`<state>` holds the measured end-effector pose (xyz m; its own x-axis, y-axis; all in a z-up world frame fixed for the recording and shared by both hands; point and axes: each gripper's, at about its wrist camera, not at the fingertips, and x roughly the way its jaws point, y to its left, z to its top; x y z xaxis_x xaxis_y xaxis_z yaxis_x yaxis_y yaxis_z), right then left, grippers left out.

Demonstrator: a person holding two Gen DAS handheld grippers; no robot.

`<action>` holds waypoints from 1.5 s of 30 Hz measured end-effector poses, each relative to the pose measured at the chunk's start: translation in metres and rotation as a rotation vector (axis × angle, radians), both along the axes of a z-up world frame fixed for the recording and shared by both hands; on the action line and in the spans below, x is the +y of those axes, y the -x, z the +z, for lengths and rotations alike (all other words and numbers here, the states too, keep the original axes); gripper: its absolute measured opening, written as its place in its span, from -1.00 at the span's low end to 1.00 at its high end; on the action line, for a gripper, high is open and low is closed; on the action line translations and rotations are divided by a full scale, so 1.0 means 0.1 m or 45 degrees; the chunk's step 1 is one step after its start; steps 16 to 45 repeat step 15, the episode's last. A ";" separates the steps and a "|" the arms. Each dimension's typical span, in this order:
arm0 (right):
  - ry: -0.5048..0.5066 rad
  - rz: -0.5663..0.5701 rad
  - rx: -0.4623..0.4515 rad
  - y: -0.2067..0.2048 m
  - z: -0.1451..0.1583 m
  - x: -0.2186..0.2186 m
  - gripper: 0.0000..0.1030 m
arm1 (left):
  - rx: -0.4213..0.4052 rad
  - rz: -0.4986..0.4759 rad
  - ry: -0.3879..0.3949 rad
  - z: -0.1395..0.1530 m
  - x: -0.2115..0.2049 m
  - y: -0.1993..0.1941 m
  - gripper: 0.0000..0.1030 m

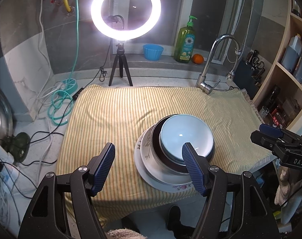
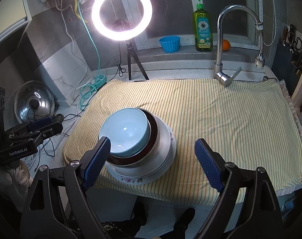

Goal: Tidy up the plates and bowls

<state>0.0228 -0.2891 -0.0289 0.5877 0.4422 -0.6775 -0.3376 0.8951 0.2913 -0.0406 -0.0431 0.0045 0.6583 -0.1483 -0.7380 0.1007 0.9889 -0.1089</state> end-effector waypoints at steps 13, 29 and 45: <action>0.012 0.004 0.022 -0.10 -0.08 0.04 0.72 | 0.008 -0.008 -0.004 -0.06 -0.01 -0.09 0.35; 0.011 0.002 0.028 -0.13 -0.09 0.04 0.72 | 0.003 -0.001 -0.009 -0.07 -0.01 -0.10 0.35; 0.011 0.002 0.028 -0.13 -0.09 0.04 0.72 | 0.003 -0.001 -0.009 -0.07 -0.01 -0.10 0.35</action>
